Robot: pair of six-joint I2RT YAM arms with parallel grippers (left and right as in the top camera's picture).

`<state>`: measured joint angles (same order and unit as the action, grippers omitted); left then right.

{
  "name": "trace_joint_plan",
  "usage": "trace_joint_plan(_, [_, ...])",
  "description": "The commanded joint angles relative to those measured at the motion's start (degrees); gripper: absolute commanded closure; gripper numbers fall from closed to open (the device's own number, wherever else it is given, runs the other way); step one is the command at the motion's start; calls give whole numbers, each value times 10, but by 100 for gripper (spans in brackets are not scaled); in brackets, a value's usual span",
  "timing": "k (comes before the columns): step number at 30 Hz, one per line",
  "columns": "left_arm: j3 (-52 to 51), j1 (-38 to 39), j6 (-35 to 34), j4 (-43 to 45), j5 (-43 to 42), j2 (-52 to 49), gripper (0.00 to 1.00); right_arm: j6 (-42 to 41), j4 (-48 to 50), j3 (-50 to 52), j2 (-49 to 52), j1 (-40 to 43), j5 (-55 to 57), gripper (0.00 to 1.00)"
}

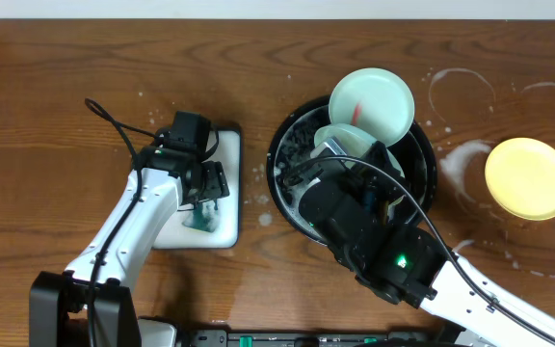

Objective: Clean dirty plates on tray and stack at the side
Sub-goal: 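Hold the pale green plate tilted over the tray with the right gripper, then carry the pale green plate right and set it on the yellow plate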

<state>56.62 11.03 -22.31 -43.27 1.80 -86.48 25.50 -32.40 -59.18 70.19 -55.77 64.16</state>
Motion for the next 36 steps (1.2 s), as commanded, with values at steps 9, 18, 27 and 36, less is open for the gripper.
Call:
trace_joint_plan(9, [-1,-2,1,-1,1,0,18,-138,-5,0,-2,51,-20,99])
trace_joint_plan(18, [-1,-2,2,-1,1,0,18,-368,-48,0,9,277,-400,99])
trace_joint_plan(27, [-1,-2,1,-1,1,0,18,-447,-38,0,11,640,-701,99])
trace_joint_plan(36, [-1,-2,1,-1,1,0,18,-497,-21,0,79,934,-728,99])
